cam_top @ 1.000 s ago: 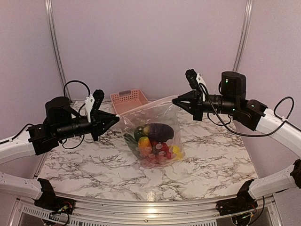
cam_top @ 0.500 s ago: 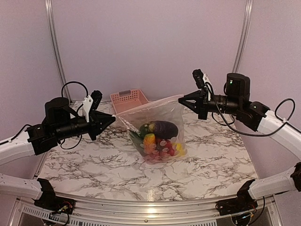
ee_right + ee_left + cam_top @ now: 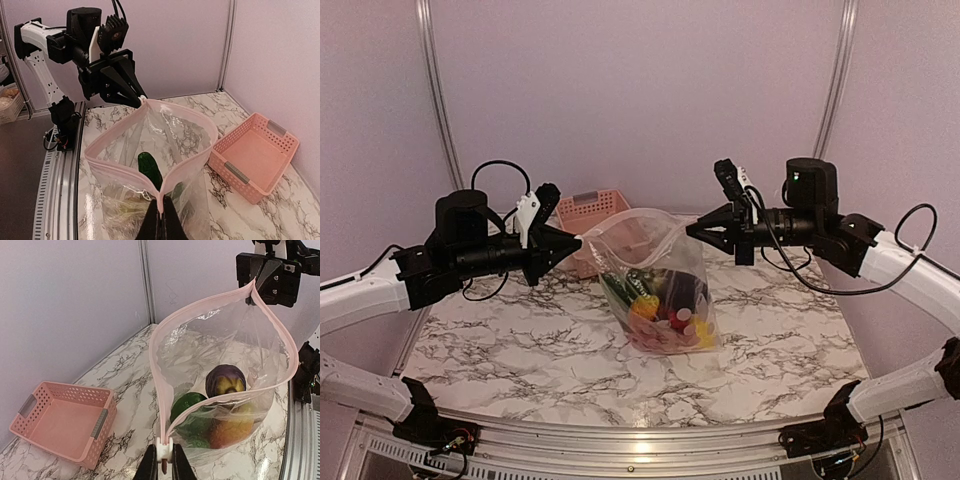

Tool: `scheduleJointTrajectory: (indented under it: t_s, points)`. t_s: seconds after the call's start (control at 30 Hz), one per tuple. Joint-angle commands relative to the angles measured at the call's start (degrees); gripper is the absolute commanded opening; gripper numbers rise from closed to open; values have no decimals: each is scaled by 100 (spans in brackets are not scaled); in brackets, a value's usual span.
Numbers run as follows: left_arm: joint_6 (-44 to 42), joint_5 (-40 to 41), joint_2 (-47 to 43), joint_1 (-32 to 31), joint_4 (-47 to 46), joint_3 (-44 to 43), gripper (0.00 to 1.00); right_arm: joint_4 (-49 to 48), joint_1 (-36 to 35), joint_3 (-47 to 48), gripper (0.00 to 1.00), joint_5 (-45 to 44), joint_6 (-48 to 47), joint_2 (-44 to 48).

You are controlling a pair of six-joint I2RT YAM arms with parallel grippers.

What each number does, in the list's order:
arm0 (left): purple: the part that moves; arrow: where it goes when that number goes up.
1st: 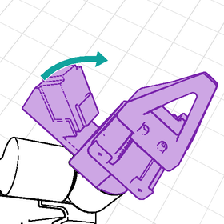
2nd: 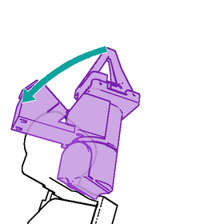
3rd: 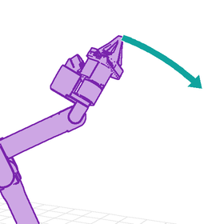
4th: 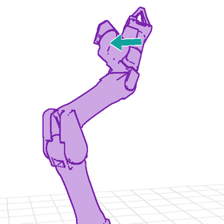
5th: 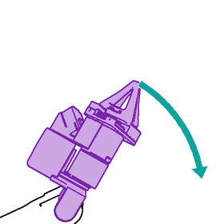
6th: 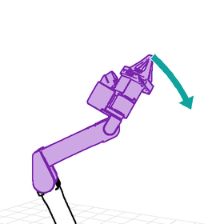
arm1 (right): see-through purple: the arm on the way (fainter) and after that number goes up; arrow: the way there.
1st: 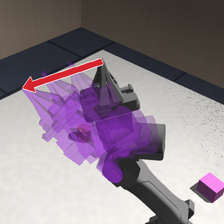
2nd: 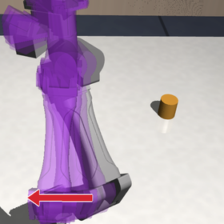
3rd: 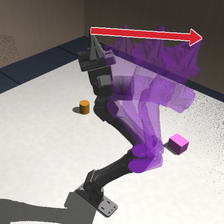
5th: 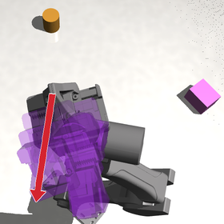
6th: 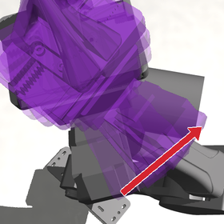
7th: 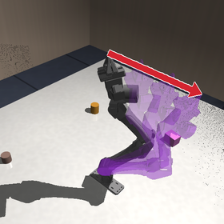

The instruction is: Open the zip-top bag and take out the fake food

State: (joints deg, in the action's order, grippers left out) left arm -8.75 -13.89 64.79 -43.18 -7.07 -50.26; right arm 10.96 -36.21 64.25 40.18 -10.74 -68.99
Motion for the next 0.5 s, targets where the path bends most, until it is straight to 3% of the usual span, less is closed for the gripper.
scheduleJointTrajectory:
  t_s: [0.0,0.1,0.13,0.17,0.2,0.47]
  points:
    - [-557,-418,86,3,-72,-261,4,487,-132,282,14,144,-194,-26]
    - [-848,-722,53,5,10,-265,6,710,-135,445,41,25,-191,76]
    - [-922,-771,33,4,46,-265,6,780,-137,506,65,-60,-196,119]
    - [-983,-800,13,2,70,-258,6,849,-137,577,77,-141,-204,160]
    - [-1028,-831,-4,-4,87,-249,5,938,-140,656,83,-228,-234,192]
    - [-1277,-896,-104,-36,326,-265,5,1771,-139,1559,90,-724,-410,31]
